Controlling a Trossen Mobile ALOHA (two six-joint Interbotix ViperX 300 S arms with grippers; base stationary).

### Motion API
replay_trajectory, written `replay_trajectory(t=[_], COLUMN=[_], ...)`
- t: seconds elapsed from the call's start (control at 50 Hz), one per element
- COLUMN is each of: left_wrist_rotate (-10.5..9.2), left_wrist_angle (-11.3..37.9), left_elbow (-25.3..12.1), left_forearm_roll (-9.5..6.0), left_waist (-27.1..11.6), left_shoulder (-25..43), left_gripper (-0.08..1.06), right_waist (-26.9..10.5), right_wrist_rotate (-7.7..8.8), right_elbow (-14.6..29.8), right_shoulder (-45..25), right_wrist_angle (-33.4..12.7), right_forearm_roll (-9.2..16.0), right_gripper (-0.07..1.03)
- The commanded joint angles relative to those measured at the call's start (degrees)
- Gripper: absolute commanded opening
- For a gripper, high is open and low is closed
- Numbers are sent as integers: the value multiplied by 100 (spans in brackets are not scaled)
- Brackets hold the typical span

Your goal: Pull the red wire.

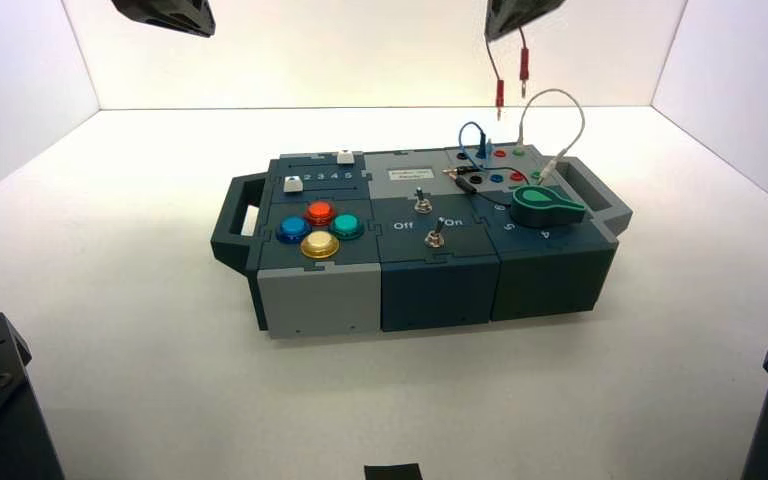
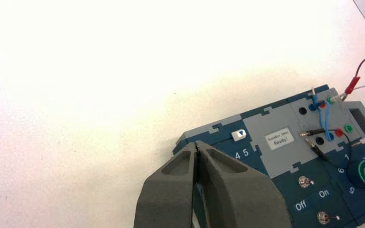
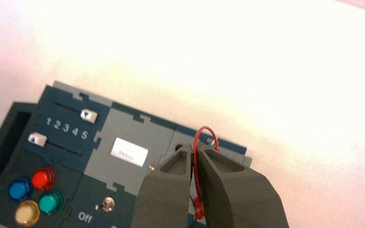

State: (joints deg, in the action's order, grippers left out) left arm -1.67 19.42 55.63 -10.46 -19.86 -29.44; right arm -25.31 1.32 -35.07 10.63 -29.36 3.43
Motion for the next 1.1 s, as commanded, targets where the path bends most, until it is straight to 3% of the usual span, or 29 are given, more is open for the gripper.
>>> replay_trajectory(t=[0.02,0.9,1.02,1.1], left_wrist_rotate=[9,-18,-18,-18], left_wrist_angle=[-26,26,26,44], left_elbow=[-202,-211,-202,-202], left_forearm_roll=[9,-9,-9,-9], left_waist=[-44,-589,-606,-615], left_shoulder=[-26,-26,-35,-35], left_gripper=[-3,-3,-3,-3], right_waist=[-26,-308,-343,-343], right_wrist_rotate=[0,70,70,62], right_elbow=[255,686,677,659], right_shoulder=[88,-343,-325,-308], right_wrist_angle=[9,-9,-62,-105], right_forearm_roll=[0,18,44,97], right_gripper=[-2,-2,7,25])
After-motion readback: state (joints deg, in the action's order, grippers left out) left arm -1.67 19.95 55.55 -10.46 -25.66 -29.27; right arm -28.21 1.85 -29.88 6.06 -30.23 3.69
